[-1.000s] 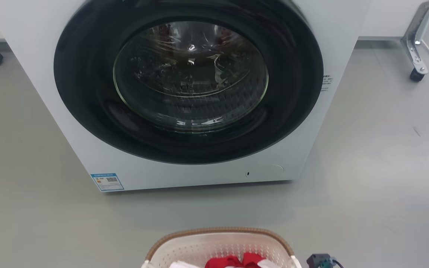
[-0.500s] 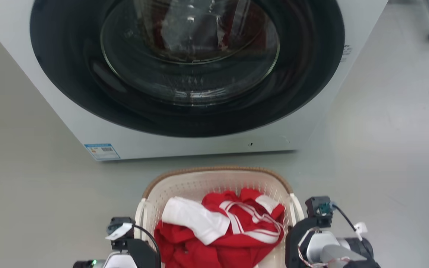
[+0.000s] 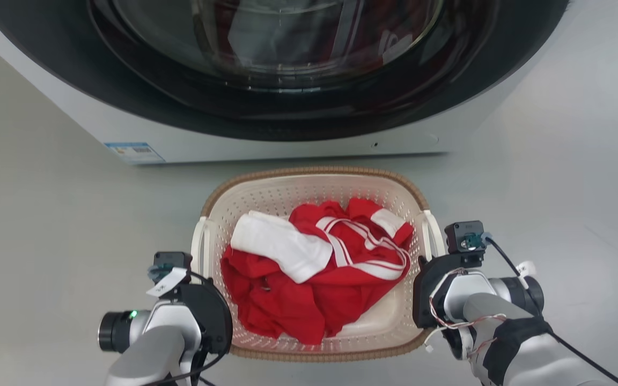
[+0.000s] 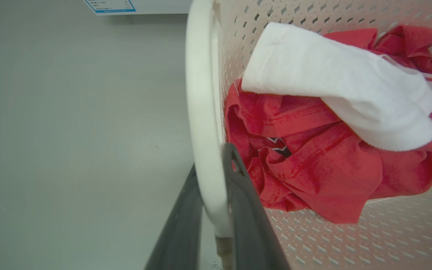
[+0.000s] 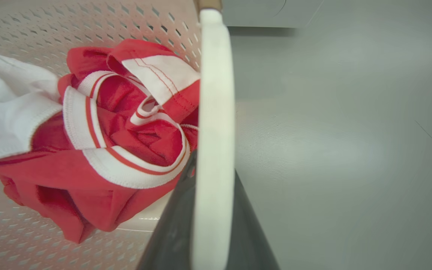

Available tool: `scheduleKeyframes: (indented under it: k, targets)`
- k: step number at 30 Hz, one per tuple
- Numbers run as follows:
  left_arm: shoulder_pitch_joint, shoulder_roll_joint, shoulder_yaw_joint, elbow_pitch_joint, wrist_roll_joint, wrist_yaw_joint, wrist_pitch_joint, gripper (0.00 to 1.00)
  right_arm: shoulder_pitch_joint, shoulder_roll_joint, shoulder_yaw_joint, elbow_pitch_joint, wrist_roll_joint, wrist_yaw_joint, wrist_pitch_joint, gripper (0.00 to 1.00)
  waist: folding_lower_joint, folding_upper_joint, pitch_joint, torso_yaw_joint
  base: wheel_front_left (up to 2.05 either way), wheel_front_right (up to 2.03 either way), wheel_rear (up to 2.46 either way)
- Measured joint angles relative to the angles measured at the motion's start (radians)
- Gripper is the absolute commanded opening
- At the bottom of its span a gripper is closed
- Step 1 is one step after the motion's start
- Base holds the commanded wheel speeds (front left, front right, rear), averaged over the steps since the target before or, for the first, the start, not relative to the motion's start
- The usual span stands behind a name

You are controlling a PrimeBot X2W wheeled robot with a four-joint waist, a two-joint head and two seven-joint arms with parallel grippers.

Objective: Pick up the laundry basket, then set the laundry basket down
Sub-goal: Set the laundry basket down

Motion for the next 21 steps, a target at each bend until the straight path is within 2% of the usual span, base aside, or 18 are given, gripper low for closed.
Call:
scheduleKeyframes:
  k: [21]
  targets:
    - [-0.193, -0.007, -0.002, -0.017, 0.016, 0.011, -0.035, 0.0, -0.205, -0.007, -0.021, 0.064, -0.028, 0.001, -0.064, 0.0, -0.0001, 0.0, 0.296, 0.038, 0.0, 0.0, 0.0]
